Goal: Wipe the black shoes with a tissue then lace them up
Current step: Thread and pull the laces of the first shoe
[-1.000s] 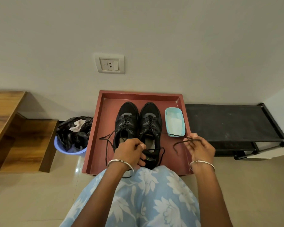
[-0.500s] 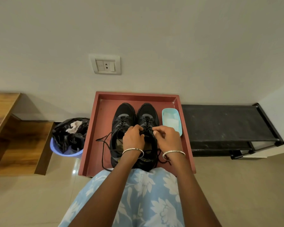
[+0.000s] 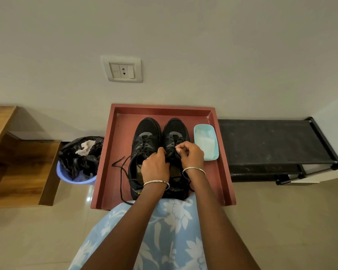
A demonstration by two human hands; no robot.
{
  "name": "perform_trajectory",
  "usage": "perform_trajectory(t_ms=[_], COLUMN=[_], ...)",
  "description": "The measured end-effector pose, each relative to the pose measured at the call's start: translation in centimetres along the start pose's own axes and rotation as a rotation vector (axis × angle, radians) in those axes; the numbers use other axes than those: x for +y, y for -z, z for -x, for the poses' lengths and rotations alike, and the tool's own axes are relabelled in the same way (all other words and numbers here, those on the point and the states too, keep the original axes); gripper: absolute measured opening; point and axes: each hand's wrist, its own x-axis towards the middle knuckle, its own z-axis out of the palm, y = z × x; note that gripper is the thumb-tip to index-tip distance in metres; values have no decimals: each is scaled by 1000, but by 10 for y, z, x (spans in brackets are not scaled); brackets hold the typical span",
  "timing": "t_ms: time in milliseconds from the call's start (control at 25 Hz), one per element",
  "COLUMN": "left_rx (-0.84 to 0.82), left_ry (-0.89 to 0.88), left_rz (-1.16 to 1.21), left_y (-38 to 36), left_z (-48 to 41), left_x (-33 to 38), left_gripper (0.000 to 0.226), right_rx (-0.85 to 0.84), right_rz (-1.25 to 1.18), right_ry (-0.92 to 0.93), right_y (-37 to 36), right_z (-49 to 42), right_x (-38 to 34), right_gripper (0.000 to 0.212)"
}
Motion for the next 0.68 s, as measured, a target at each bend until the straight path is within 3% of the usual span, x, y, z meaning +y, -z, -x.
perform_trajectory(t_ms=[400,560,680], left_rx=[48,80,184], left_ry=[2,72,67], left_rz=[28,160,392], left_y=[-5,-2,-5], left_z=[-15,-25,-36], left_x=[-14,-21,-26], left_gripper=[36,47,53], right_rx=[145,171,82], right_rz=[-22,-78,-143], right_ry=[63,28,-19], right_y=[-17,-20,-11], right_z=[-13,-17,-22], right_x=[-15,-18,-13], right_gripper=[7,9,10])
